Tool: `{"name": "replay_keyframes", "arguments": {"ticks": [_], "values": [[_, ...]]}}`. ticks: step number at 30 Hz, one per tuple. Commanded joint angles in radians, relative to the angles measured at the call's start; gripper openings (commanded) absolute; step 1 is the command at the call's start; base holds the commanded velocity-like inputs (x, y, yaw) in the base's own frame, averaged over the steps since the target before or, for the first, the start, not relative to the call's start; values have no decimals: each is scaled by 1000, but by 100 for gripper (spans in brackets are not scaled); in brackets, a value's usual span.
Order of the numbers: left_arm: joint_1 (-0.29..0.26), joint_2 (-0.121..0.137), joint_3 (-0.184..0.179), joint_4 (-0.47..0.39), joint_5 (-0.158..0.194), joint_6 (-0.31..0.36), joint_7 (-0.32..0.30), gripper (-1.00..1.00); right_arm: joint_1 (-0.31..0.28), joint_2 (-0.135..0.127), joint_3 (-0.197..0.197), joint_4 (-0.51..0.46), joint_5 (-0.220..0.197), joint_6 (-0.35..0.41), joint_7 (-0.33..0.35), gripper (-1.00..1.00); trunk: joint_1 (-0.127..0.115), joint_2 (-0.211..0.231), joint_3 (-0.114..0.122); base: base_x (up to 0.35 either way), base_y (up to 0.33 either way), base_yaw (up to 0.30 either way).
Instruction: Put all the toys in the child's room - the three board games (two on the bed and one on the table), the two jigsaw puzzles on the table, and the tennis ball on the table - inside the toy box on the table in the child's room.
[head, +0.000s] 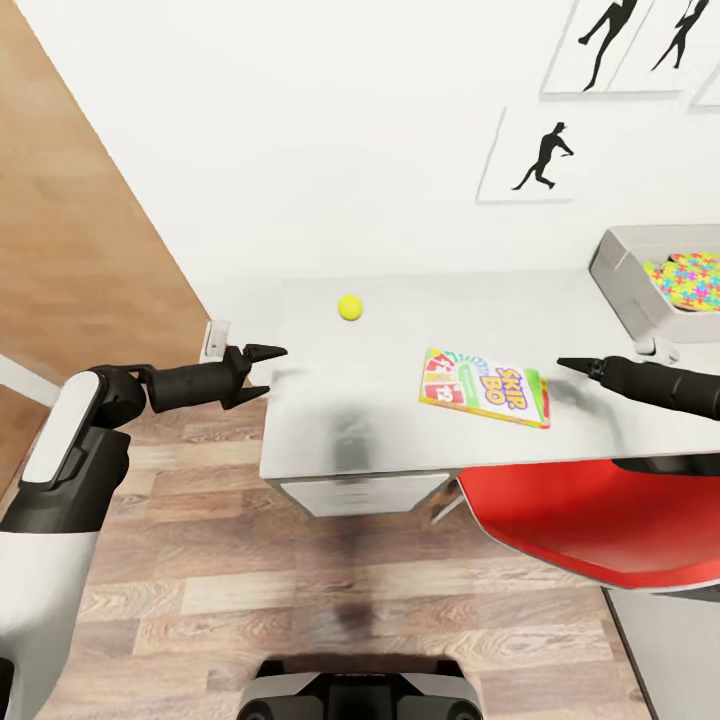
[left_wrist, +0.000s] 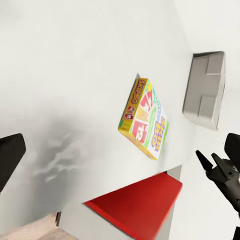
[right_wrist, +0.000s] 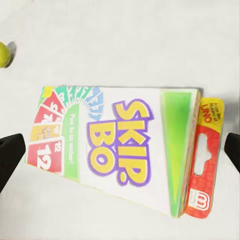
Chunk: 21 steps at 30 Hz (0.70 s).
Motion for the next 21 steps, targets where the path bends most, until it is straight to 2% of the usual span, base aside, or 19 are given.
{"name": "replay_keyframes", "arguments": {"ticks": [1,9,21], "values": [[2,0,-1,-1,5,-1,10,100,1,0,-2,0,10,4,10,100,1,-2,-1,276,0,-30],[11,-1,0,-2,-18,-1,9,100,11,-1,-2,2,12,4,-1,100,1,-2,-1,229,0,-19],[23,-1,0,-7,-29,-1,9,100,65,-2,-3,4,11,4,-56,100,1,-2,-1,62,0,-4]]}}
